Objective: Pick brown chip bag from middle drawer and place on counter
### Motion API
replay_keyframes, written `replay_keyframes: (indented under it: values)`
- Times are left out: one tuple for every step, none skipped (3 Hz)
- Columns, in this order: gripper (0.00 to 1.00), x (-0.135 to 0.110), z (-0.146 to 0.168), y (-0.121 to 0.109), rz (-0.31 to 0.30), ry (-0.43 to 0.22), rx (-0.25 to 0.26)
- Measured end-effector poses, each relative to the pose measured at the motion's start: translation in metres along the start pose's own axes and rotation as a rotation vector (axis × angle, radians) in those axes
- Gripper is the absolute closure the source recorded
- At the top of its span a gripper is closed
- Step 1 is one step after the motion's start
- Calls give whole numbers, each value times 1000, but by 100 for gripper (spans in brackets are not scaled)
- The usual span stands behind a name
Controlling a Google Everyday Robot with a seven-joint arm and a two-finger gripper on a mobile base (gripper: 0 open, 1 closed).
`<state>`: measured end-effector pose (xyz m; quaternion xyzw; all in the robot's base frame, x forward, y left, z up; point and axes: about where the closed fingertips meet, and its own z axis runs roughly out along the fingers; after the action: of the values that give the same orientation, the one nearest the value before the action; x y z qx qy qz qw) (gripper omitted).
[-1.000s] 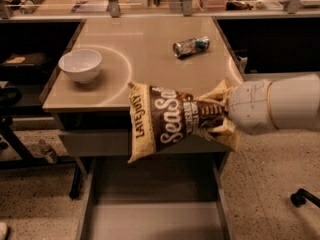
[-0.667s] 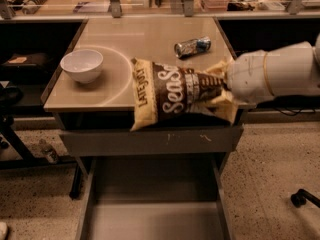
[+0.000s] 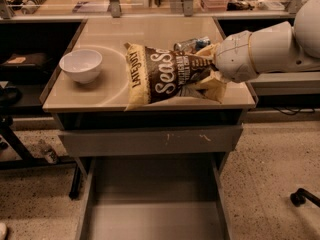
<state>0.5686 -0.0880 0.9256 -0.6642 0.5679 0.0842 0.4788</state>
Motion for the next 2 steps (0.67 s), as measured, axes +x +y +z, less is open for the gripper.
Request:
replay_keyframes:
  values:
    - [100, 5, 4, -5, 5, -13, 10]
    - [100, 36, 18, -36, 68, -7, 46]
